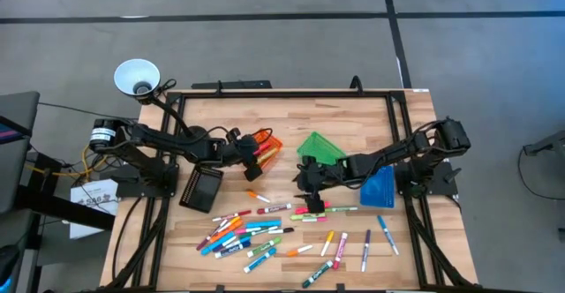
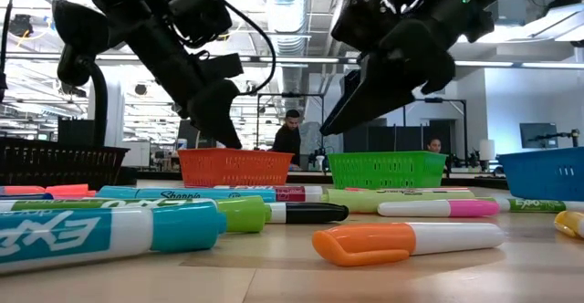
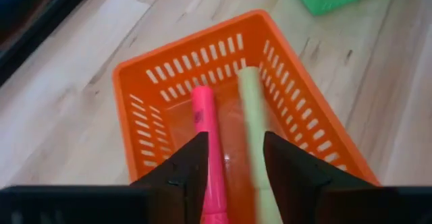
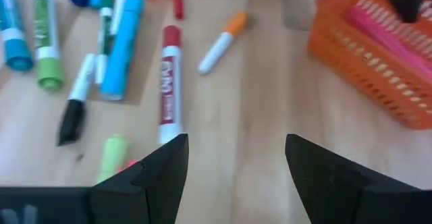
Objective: Pick & Place Markers
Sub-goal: Put the top light green highlighter pen into the orange bin, then put the light green highlighter pen into the orange bin, then put the pink highlighter pen into the orange bin
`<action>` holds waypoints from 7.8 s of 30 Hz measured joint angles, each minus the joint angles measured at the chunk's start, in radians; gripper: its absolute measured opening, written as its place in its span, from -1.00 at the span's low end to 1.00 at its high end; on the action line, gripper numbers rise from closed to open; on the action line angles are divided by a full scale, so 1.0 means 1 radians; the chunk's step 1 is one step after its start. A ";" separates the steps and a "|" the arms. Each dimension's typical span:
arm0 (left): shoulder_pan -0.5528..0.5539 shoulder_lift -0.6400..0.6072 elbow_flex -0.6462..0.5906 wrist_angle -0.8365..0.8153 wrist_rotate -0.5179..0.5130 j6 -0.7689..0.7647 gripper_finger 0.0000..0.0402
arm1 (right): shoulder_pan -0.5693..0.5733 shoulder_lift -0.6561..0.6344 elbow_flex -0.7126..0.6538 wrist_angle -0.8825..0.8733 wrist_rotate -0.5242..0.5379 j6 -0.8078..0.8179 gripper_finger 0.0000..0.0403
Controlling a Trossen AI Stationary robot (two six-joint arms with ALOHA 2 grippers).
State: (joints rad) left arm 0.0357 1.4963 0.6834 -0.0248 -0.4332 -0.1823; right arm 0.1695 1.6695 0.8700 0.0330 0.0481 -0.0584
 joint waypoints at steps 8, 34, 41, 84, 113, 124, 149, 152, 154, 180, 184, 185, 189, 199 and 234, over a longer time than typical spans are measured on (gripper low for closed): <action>-0.003 -0.134 0.000 0.013 -0.007 0.002 -0.19 | 0.052 0.000 0.000 -0.086 -0.089 0.033 0.19; -0.032 -0.343 0.000 0.129 -0.007 0.186 -0.39 | 0.098 0.146 0.002 -0.098 -0.049 0.058 0.01; -0.032 -0.343 0.000 0.137 -0.007 0.186 -0.40 | 0.097 0.150 0.000 -0.064 -0.043 0.085 -0.28; -0.122 -0.173 0.000 0.266 0.250 0.395 -0.24 | 0.003 0.150 0.130 0.004 0.319 0.002 -0.65; -0.134 0.005 0.000 0.344 0.312 0.384 -0.23 | -0.019 0.150 0.129 0.150 0.318 -0.110 -0.64; -0.134 0.005 0.000 0.339 0.277 0.384 -0.24 | -0.013 0.150 0.129 0.185 0.295 -0.133 -0.64; -0.134 0.004 0.000 0.336 0.277 0.384 -0.70 | -0.006 0.149 0.128 0.204 0.352 -0.136 -0.64; -0.134 0.004 0.000 0.336 0.277 0.386 -0.66 | -0.006 0.150 0.128 0.205 0.365 -0.136 -0.64; -0.134 0.004 0.000 0.336 0.276 0.388 -0.63 | -0.006 0.150 0.128 0.206 0.376 -0.136 -0.63; -0.039 -0.003 -0.002 0.206 -0.060 0.202 -0.65 | -0.008 0.148 0.130 0.093 0.584 -0.133 0.27; -0.039 -0.033 -0.002 0.106 -0.124 0.163 -0.65 | -0.008 0.148 0.130 0.058 0.580 -0.106 0.27; -0.039 -0.043 -0.002 0.065 -0.135 0.143 -0.64 | -0.008 0.148 0.130 0.045 0.579 -0.092 0.27; -0.026 -0.056 -0.001 0.005 -0.116 0.067 -0.63 | -0.007 0.148 0.129 0.009 0.525 -0.072 0.27; 0.040 -0.023 -0.004 0.001 0.025 0.016 -0.59 | 0.040 0.149 0.195 -0.183 0.137 -0.020 0.27; -0.005 -0.256 0.017 0.148 0.026 0.095 -0.41 | 0.102 0.150 0.109 -0.381 -0.022 0.209 -0.16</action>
State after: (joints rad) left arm 0.0307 1.2404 0.7003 0.1228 -0.4071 -0.0877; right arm 0.2716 1.8191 0.9791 -0.3475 0.0266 0.1504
